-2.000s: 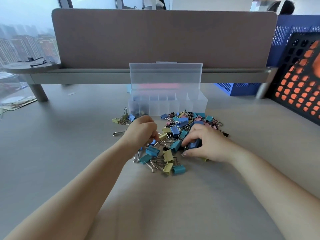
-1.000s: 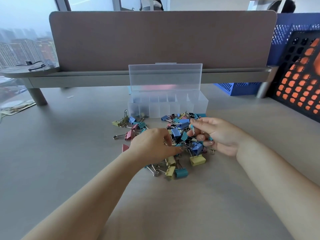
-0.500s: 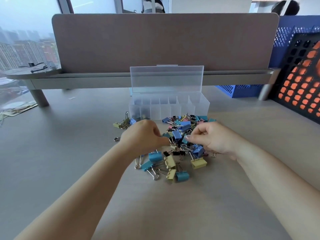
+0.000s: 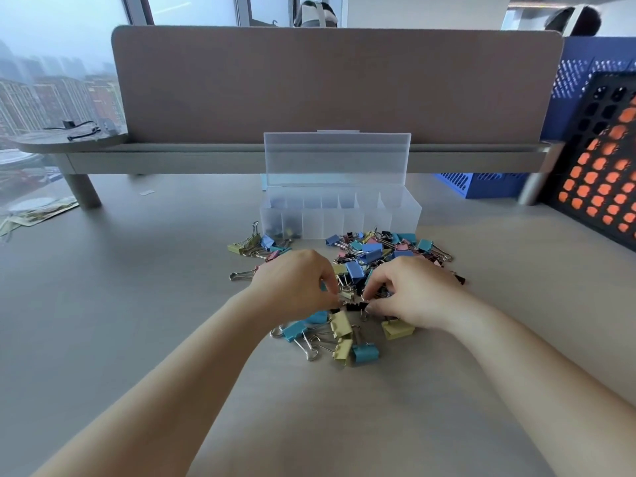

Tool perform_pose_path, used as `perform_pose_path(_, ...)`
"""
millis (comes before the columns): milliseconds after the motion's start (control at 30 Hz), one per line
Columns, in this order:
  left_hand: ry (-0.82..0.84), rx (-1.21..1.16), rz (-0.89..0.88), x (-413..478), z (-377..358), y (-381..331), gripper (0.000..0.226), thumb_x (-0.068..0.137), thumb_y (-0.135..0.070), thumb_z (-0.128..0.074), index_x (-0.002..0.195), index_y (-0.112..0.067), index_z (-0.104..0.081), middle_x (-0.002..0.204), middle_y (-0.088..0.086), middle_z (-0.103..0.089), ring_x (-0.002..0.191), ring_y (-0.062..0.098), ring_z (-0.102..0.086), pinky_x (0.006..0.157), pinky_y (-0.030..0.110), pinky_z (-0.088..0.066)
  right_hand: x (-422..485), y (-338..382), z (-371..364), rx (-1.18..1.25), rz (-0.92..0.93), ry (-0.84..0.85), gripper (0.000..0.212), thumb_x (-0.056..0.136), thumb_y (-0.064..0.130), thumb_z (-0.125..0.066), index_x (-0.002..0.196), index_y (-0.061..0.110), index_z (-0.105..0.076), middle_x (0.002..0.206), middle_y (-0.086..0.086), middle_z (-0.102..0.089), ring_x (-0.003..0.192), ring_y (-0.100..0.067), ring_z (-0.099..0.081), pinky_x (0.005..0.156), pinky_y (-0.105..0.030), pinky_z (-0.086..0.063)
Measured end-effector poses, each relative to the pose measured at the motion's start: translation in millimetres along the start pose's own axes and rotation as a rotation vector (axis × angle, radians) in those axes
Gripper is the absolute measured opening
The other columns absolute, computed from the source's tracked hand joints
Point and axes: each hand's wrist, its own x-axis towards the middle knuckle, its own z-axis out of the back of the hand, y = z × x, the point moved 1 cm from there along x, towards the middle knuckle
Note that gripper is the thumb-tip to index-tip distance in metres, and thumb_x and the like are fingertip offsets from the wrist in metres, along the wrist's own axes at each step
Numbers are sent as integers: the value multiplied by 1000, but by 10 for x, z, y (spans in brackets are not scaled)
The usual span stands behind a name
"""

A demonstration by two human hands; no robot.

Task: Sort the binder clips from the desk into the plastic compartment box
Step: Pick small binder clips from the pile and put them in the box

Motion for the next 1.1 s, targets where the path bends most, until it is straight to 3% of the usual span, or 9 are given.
perform_pose_path(233, 23, 39, 2, 6, -72, -7, 14, 82, -40, -66, 86, -28, -72, 67, -15, -48, 60, 3, -44, 53, 22, -35, -23, 42, 6, -78, 38, 38, 28, 86, 32, -62, 111, 45, -64, 61, 14, -42, 61, 0, -40, 48, -23, -25)
perform_pose_path(400, 35, 21, -2, -8, -75, -29, 18, 80, -43, -68, 86, -27, -73, 67, -12, -54, 64, 6, -50, 56, 22, -40, -53, 95, 5, -201, 93, 10, 26, 92, 40, -57, 116, 47, -62, 108, 16, -64, 106, -12, -55, 66, -26, -38)
perform_pose_path(567, 38, 56, 8, -8, -93, -60, 19, 80, -42, -67, 86, -26, -73, 77, -8, -62, 78, 13, -58, 57, 21, -40, -43, 64, -27, -256, 124, -22, 22, 93, 43, -53, 113, 41, -63, 104, 13, -65, 104, -13, -57, 66, -29, -35)
perform_pose_path(667, 27, 60, 25, 3, -101, -77, 13, 80, -37, -66, 85, -26, -72, 81, -8, -64, 79, 13, -59, 55, 21, -39, -23, 25, -16, -198, 118, -29, 20, 92, 48, -52, 99, 35, -65, 75, 17, -57, 76, -1, -51, 58, -25, -31)
perform_pose_path(767, 22, 66, 33, 12, -106, -84, 10, 79, -35, -67, 83, -27, -71, 83, -7, -64, 79, 14, -59, 54, 21, -38, 32, 1, 24, 114, 38, -56, 20, 87, 45, -61, 80, 27, -66, 58, 9, -53, 51, -3, -41, 50, -19, -25)
perform_pose_path(833, 24, 46, 28, 12, -104, -84, 9, 79, -34, -68, 83, -27, -71, 79, -9, -62, 76, 13, -57, 55, 22, -38, 57, -16, 61, 571, -69, -54, 23, 88, 38, -62, 75, 20, -64, 61, 0, -46, 50, -10, -37, 49, -22, -27)
perform_pose_path(967, -19, -90, 26, 35, -59, -46, 4, 80, -24, -67, 79, -23, -70, 62, -13, -50, 55, 4, -45, 50, 20, -35, 77, -55, 82, 1578, -257, 69, 21, 89, 23, -46, 74, 10, -48, 60, 0, -38, 43, -9, -24, 42, -21, -13)
perform_pose_path(1033, -29, -112, 21, 40, -28, -20, 3, 80, -24, -67, 78, -25, -68, 58, -14, -46, 50, 3, -41, 47, 20, -31, 81, -63, 79, 1829, -264, 86, 17, 78, 22, -41, 73, 8, -48, 61, -3, -42, 41, -9, -26, 40, -19, -14)
perform_pose_path(1100, -30, -87, -1, 35, -8, 1, 3, 82, -26, -67, 80, -28, -69, 58, -15, -43, 49, 3, -39, 46, 20, -28, 86, -88, 62, 1900, -267, 69, 22, 73, 23, -41, 76, 5, -54, 63, -5, -46, 40, -10, -28, 38, -16, -17)
